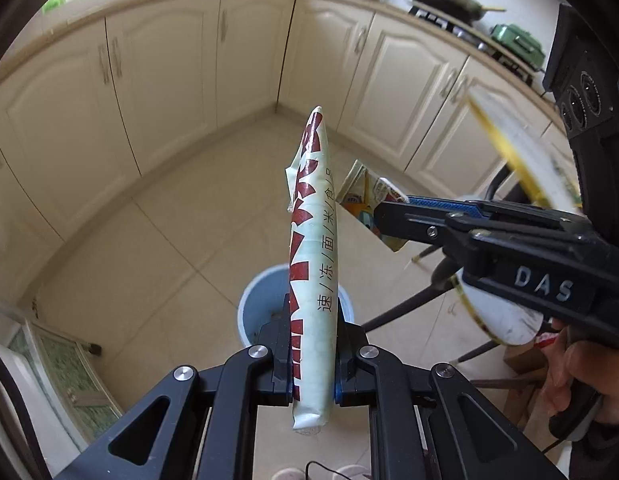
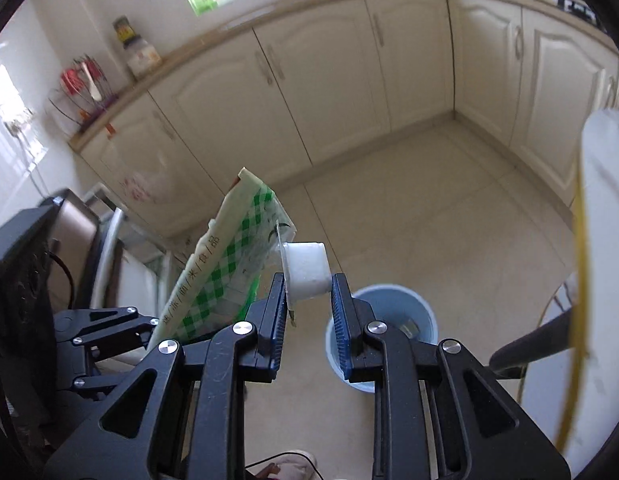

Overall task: Collect trash
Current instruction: 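Carry the rice-cake bag and white box over the blue bin, then open both tools to drop the bag and box into the bin, then withdraw both tools from the bin back toward the table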

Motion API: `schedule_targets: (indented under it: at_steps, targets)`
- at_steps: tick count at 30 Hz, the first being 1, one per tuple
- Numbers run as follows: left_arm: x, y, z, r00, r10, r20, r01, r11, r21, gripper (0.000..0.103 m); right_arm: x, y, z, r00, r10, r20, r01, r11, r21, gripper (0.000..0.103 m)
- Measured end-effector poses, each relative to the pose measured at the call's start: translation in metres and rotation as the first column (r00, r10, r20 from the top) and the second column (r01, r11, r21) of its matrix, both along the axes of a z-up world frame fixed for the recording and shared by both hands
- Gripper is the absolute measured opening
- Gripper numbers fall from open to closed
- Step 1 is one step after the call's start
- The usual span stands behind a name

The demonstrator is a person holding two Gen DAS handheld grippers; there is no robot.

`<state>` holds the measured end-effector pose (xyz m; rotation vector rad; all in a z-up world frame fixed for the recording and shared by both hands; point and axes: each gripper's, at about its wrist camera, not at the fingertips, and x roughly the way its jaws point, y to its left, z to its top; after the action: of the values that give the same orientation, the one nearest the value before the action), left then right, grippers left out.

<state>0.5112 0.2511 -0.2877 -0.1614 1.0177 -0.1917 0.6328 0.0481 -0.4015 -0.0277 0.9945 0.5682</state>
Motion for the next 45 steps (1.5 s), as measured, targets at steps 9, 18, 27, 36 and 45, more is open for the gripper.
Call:
schedule_targets:
  at_steps: [9,18,27,36,45]
  targets:
    - [0.044,0.007,-0.079,0.985,-0.037,-0.168,0.035,0.999,-0.014,0.012,0.046,-0.003,-0.093,0.99,-0.077,-0.117,0.065,0.992,-0.104,0.024]
    - [0.069,0.01,-0.075,0.981,0.029,-0.191,-0.026,0.999,0.019,0.041,0.053,-0.022,-0.09,0.987,-0.128,-0.099,0.116,0.985,-0.126,0.047]
    - [-0.006,-0.014,0.03,0.98,0.196,0.04,-0.2,0.971,0.131,0.056,0.003,-0.018,-0.004,0.992,-0.119,0.05,0.121,0.992,-0.035,0.051]
    - [-0.149,-0.078,0.155,0.904,0.197,0.379,-0.255,0.961,0.11,0.081,-0.111,-0.064,0.136,0.94,-0.144,0.311,0.143,0.989,0.026,0.096]
    - [-0.33,-0.169,0.2,0.79,0.158,0.592,-0.26,0.961,0.09,0.1,-0.245,-0.135,0.242,0.795,-0.271,0.543,0.278,0.958,0.071,0.103]
